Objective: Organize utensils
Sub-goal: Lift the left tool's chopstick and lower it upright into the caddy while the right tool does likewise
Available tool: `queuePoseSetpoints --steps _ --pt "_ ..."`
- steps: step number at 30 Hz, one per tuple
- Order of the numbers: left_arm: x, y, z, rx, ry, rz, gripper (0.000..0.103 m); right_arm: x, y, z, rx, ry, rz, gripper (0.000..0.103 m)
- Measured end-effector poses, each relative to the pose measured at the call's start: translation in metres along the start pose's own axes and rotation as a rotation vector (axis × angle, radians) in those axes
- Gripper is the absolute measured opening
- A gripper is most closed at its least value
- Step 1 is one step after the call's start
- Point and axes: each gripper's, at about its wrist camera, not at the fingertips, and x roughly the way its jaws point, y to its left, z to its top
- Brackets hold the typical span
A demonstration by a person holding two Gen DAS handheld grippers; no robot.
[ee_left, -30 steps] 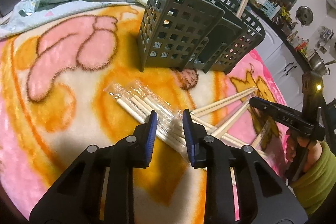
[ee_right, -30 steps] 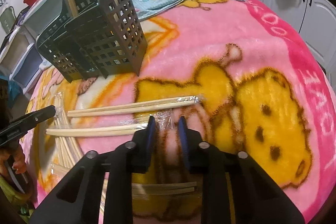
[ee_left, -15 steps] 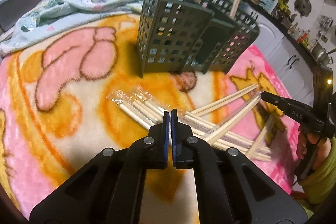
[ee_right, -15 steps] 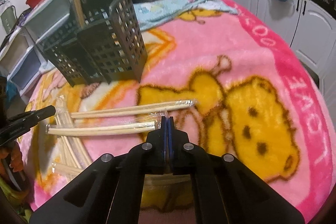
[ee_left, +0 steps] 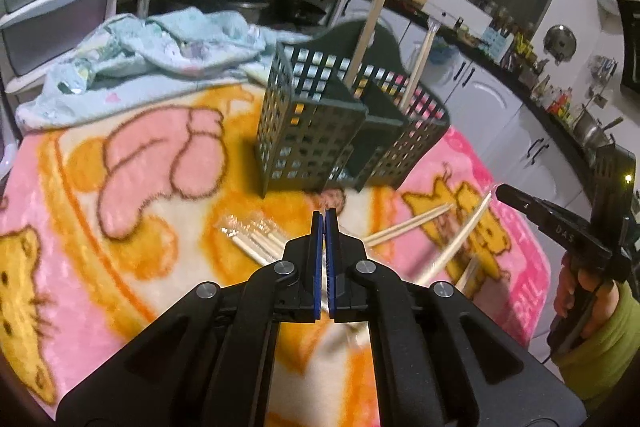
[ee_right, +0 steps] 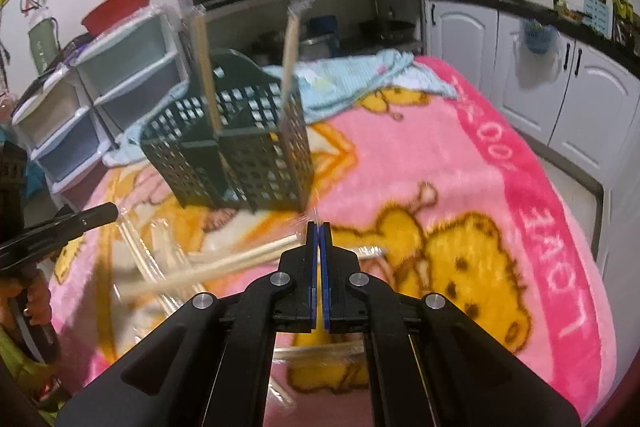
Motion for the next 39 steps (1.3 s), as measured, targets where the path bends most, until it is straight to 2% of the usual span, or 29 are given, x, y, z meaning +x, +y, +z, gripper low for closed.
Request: queuePoseSetpoints --steps 7,21,39 --pt "-0.020 -0.021 0.016 0.033 -0.060 -0.040 0.000 -0.035 0.016 0.020 -0.056 -0.105 0.008 0.002" --pt "-0.036 -0.071 0.032 0.128 -0.110 -0.108 0.000 -0.093 0.026 0.044 -0.088 -0.259 0.035 0.002" --pt "-0.049 -0.103 0.065 0.179 -0.190 -0.174 0.000 -0.124 0.021 0.054 -0.053 -0.348 0.025 0.001"
